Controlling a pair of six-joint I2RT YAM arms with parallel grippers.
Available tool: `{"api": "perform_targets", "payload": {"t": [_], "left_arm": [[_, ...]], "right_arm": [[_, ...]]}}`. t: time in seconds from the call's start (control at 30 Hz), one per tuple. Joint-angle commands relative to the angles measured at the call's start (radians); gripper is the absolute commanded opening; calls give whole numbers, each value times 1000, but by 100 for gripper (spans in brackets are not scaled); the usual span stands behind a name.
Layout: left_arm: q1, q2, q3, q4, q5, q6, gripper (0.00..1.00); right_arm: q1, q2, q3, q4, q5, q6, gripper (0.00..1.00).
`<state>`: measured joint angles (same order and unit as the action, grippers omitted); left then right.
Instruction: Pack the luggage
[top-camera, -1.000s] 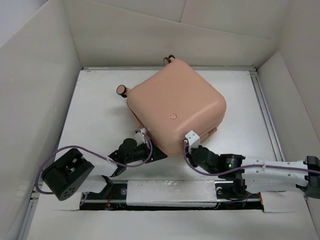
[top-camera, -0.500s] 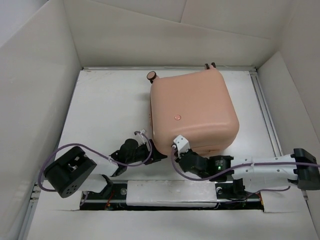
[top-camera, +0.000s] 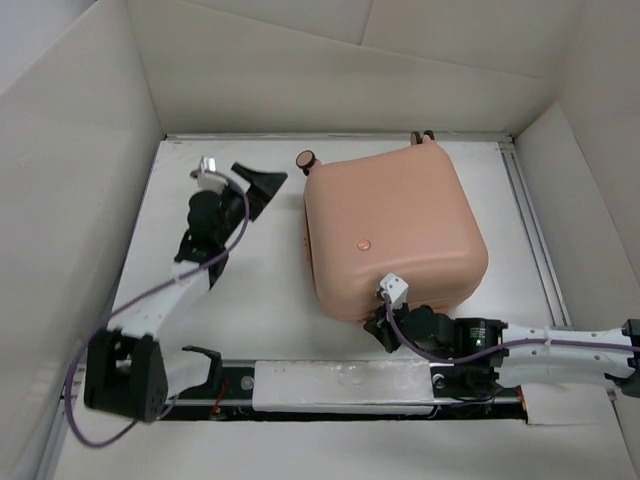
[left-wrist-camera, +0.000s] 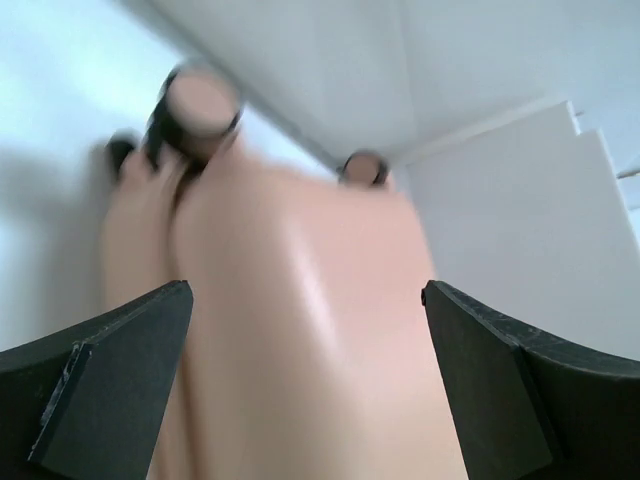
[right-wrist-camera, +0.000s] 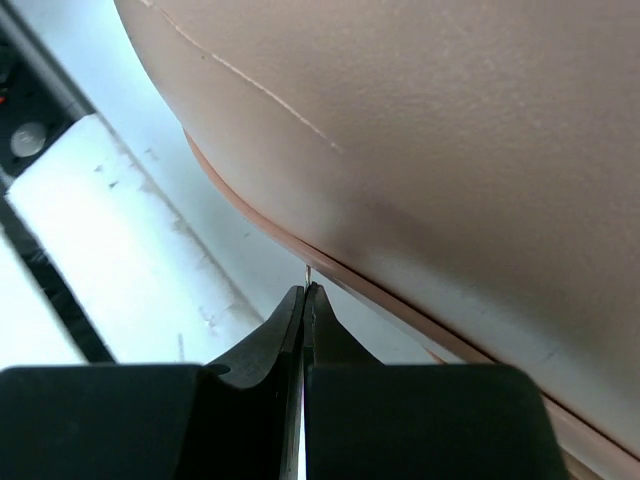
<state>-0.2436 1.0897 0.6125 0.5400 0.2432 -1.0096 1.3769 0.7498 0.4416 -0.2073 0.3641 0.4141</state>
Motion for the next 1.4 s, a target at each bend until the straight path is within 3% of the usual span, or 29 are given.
{"api": "perform_targets", "payload": {"t": [0.0, 0.17, 0.27, 0.4, 0.57, 0.83, 0.93, 0.97, 1.1, 1.13, 1.17, 1.3, 1.37], "left_arm": [[18, 275, 210, -60, 67, 34, 100], [43, 619, 587, -44, 246, 17, 100], [43, 794, 822, -266, 258, 106, 100], [30, 829, 889, -341, 148, 166, 100], [-2, 972, 1108, -472, 192, 215, 100], [-42, 1050, 1127, -416, 287, 172, 100], [-62, 1061, 1149, -442, 249, 172, 98], [-62, 1061, 1127, -442, 234, 161, 95], [-62, 1052, 1070, -322, 245, 83, 48], [-62, 1052, 1070, -290, 254, 74, 16], [-53, 1038, 1070, -281, 254, 65, 3], [10, 905, 946, -171, 254, 35, 0], [53, 830, 845, -131, 245, 23, 0]], "right_arm": [[53, -24, -3, 91, -183, 54, 0], [53, -24, -14, 121, -215, 54, 0], [53, -3, -23, 121, -215, 54, 0], [62, 19, -14, 146, -226, 43, 0], [62, 49, -23, 180, -226, 43, 0], [62, 49, -43, 190, -217, 43, 0], [62, 30, -53, 190, -197, 43, 0], [62, 16, -53, 190, -197, 43, 0], [62, -12, -63, 190, -163, 43, 0], [62, -26, -73, 190, -153, 52, 0], [62, -26, -73, 177, -127, 52, 0], [2, -66, -83, 144, -91, 66, 0], [-106, -75, -83, 144, -111, 17, 0]]}}
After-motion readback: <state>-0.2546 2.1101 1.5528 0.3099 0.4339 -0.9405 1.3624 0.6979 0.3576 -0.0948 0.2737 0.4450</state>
